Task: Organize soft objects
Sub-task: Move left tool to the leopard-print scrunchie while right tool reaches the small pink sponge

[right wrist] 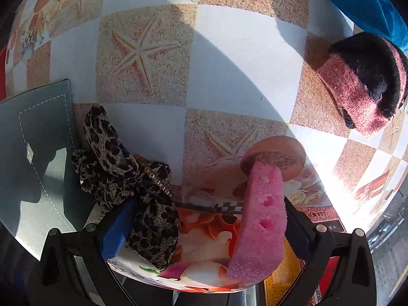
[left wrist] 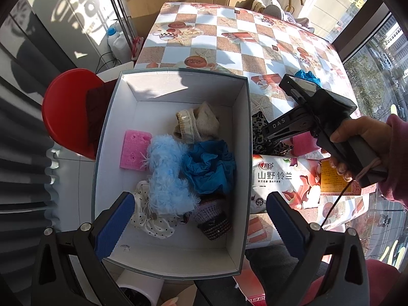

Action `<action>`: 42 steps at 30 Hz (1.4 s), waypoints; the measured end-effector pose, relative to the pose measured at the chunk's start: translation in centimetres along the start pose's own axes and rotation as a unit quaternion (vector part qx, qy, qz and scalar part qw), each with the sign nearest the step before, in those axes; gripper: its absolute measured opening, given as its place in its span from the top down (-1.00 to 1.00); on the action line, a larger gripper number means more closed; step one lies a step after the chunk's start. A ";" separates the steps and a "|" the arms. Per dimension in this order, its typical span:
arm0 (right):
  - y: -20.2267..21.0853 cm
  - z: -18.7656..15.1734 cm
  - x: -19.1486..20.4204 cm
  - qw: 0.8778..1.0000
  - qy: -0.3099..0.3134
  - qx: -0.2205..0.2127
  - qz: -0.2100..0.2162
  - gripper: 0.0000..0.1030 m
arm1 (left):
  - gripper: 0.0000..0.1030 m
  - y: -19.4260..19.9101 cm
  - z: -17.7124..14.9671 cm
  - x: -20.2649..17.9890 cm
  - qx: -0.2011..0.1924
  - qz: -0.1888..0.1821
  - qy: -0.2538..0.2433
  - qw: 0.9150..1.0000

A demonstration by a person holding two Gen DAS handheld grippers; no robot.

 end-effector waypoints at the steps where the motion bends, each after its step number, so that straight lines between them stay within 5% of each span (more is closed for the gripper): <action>1: 0.2 0.4 -0.8 1.000 -0.011 -0.009 -0.012 -1.00 | -1.00 0.0 0.1 0.0 -0.001 0.000 -0.001 1.000; 4: 3.2 2.7 -4.6 0.991 -0.073 -0.098 -0.049 -1.00 | -1.00 0.2 0.3 0.0 -0.006 0.002 -0.002 1.000; 7: 7.2 3.8 -8.4 0.974 -0.171 -0.152 0.008 -1.00 | -1.00 0.0 0.4 0.1 -0.007 -0.001 0.000 1.000; 13: 12.7 2.1 -11.4 0.944 -0.234 -0.147 0.180 -1.00 | -1.00 -0.1 1.7 -0.6 -0.018 -0.013 -0.014 1.000; 19: 15.3 -2.5 -13.3 0.942 -0.201 -0.107 0.246 -1.00 | -1.00 -0.4 4.1 -2.5 -0.028 -0.039 -0.043 0.998; 25: 15.3 -5.1 -16.2 0.955 -0.158 -0.077 0.239 -1.00 | -1.00 -1.2 6.5 -5.6 -0.026 -0.064 -0.073 0.995; 29: 13.4 -3.6 -17.6 0.976 -0.097 -0.092 0.174 -1.00 | -1.00 -1.7 7.9 -7.4 -0.019 -0.065 -0.080 0.994; 36: 7.5 0.6 -14.9 0.992 0.003 -0.037 0.122 -1.00 | -1.00 -2.9 9.1 -8.7 0.007 -0.029 -0.086 0.996; 42: 3.4 2.6 -12.0 0.994 0.096 0.010 0.060 -1.00 | -1.00 -4.2 10.3 -9.0 0.036 -0.007 -0.064 0.997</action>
Point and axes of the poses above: each gripper's, at about its wrist camera, not at the fingertips, and y roughly against the way its jaws point, x to its left, z to its top, the point moved 8 cm from there along -y, roughly the way its jaws point, and after that the axes turned 13 degrees about -y, right-handed, at the moved point
